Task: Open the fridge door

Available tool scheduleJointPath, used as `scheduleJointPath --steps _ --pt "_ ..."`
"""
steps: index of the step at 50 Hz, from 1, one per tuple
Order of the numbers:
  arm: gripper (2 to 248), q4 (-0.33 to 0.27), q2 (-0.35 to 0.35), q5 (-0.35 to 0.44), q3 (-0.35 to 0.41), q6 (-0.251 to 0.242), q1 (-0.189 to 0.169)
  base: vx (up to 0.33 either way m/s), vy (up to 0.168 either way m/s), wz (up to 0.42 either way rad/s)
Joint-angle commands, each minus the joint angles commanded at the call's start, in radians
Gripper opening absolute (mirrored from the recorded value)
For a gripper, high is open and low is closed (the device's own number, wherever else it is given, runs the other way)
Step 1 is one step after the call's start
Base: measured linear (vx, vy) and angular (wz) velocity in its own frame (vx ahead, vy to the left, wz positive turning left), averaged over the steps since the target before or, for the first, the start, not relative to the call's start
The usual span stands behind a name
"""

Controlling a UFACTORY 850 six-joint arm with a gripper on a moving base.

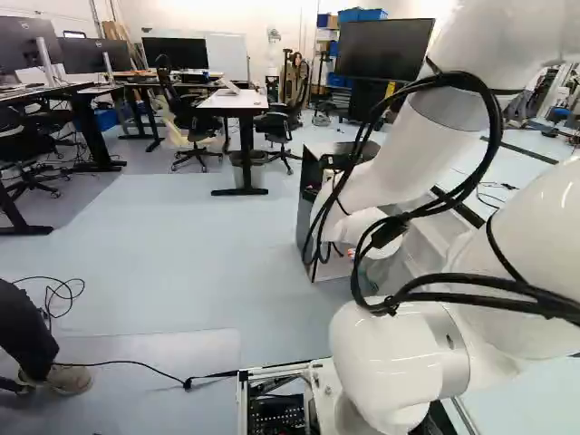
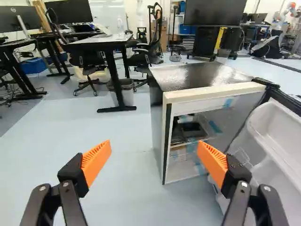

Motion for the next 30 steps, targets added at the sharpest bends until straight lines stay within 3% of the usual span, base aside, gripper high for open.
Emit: scheduleJointPath --steps 30 --pt "247 -0.073 0.044 -0.026 0.034 0.011 0.019 0.0 0.0 0.0"
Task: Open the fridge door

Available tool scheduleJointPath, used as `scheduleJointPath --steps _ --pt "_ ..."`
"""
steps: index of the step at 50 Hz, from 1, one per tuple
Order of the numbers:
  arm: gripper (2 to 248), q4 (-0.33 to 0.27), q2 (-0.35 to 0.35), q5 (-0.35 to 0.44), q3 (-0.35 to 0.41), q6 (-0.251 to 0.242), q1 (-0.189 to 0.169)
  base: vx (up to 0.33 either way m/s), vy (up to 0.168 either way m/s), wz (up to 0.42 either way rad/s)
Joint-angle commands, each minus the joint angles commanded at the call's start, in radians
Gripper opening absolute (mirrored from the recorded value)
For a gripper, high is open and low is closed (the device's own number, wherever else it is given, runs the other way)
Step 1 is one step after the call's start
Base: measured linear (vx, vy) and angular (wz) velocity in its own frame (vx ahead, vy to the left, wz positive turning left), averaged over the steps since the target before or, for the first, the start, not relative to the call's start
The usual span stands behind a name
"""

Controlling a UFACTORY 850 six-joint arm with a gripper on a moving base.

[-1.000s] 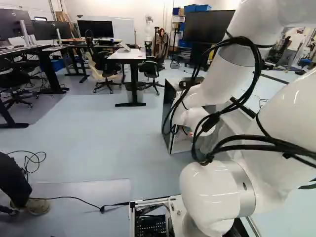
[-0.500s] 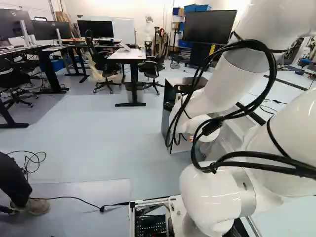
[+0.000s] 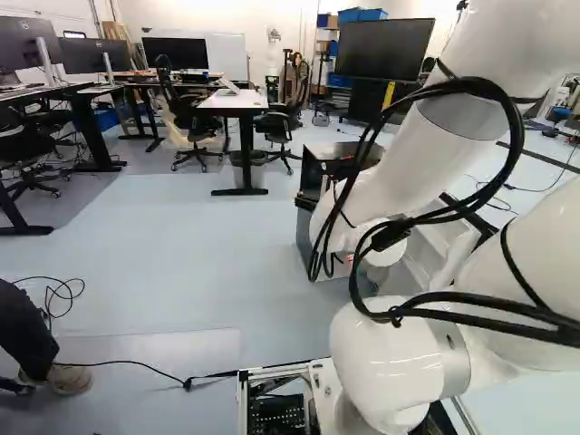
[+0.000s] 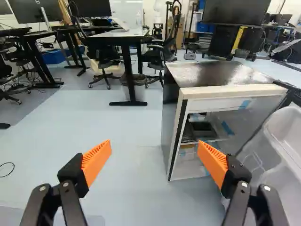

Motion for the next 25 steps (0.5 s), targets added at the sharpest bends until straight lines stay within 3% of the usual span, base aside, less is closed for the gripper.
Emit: scheduleJointPath --steps 25 --pt "247 -0.003 0.002 -0.001 0.001 0.0 0.001 0.0 0.0 0.0"
